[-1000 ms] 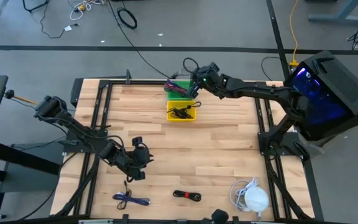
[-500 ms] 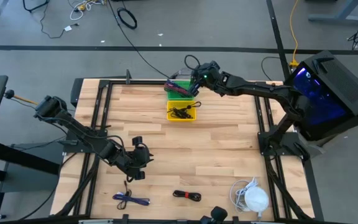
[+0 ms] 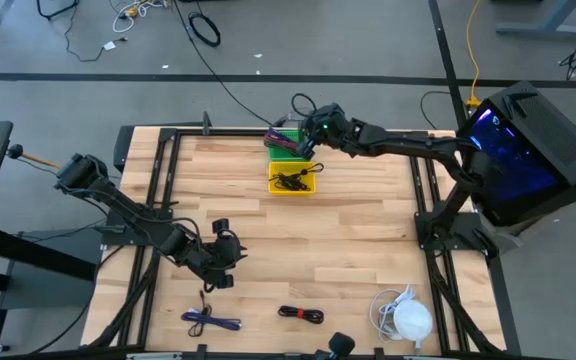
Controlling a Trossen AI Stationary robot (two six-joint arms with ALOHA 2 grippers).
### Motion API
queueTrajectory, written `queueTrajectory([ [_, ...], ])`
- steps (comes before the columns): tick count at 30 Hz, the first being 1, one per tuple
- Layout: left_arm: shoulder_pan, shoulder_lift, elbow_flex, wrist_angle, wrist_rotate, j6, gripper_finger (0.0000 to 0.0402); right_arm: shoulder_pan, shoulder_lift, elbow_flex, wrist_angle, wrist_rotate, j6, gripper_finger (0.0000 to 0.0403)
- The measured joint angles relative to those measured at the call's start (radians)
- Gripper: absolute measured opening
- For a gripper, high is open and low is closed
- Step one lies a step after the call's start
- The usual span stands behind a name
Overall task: Pick & Place USB Port
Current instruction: Put the green patterned charger cable into the green basket, then put the bottom-middle black charger cable into the yellow basket
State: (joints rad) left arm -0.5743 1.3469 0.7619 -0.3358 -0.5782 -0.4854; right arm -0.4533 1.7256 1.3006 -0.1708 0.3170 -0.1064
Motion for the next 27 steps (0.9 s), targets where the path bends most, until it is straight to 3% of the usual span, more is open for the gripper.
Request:
queueTrajectory([
  [10,0.000,0.000,0.000,-0.003,-0.001,0.000,0.0080,0.010,0.030,0.000,0.010,-0.057,0.006,0.0000],
  [15,0.000,0.000,0.000,-0.004,-0.001,0.000,0.0080,0.010,0.045,0.000,0.027,-0.182,0.023,0.0007],
  [20,0.000,0.000,0.000,-0.007,-0.001,0.000,0.0080,0.011,0.044,0.000,0.025,-0.187,0.029,0.0038],
  [27,0.000,0.000,0.000,-0.006,-0.001,0.000,0.0080,0.003,0.044,0.000,0.041,-0.169,0.047,0.0112],
])
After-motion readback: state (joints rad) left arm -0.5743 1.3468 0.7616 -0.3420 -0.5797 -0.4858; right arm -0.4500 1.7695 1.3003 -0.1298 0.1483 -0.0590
